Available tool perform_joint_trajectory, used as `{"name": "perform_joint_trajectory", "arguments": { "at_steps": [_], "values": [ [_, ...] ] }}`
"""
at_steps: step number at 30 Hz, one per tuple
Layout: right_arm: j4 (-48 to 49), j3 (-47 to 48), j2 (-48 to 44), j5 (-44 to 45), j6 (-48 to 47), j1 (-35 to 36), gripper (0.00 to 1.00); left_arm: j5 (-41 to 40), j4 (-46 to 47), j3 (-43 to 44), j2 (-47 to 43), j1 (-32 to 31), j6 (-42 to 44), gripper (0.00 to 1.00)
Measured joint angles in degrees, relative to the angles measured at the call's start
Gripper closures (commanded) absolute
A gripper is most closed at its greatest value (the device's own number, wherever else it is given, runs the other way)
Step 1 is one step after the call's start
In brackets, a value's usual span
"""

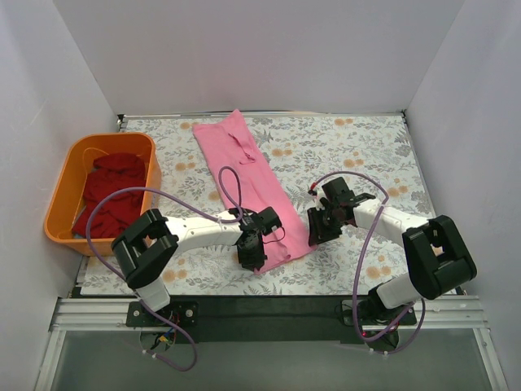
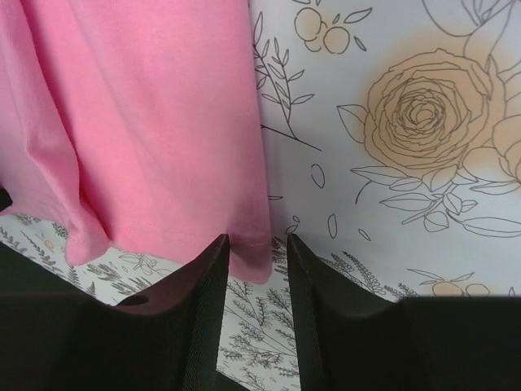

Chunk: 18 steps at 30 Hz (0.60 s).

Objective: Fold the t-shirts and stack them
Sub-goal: Fold the tshirt

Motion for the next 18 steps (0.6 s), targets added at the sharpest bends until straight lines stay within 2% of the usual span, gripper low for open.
{"name": "perform_joint_trajectory", "arguments": {
  "at_steps": [1, 2, 4, 5, 8, 12, 18],
  "values": [
    [0.15, -0.07, 0.11, -0.37, -0.02, 0.00, 0.66, 0.22, 0.42, 0.00, 0.02, 0.00, -0.02, 0.97],
    [0.33, -0.13, 0.20, -0.70, 0.00, 0.02, 0.71, 0.44, 0.74, 0.00, 0.02, 0.00, -0.13, 1.00],
    [0.68, -0.42, 0.24, -0.92, 0.04, 0.02, 0.79, 0.57, 0.81, 0.00, 0.00, 0.00, 0.17, 1.00],
    [0.76, -0.63, 0.26, -1.14, 0.09, 0.02, 0.88, 0.55, 0.79, 0.00, 0.00, 0.00, 0.20, 1.00],
    [0.92, -1.33, 0.11, -1.62, 0.33, 0.02, 0.99, 0.55, 0.68, -0.07, -0.17, 0.00, 0.20, 1.00],
    [-0.50, -2.19, -1.40, -1.70, 0.42, 0.04, 0.99, 0.83, -0.04, -0.96, -1.40, 0.00, 0.37, 1.00],
    [-7.67, -3.91, -7.52, -3.34, 0.37, 0.15, 0.99, 5.88, -0.57, -5.40, -7.67, -2.25, 1.49, 1.00]
  ]
}}
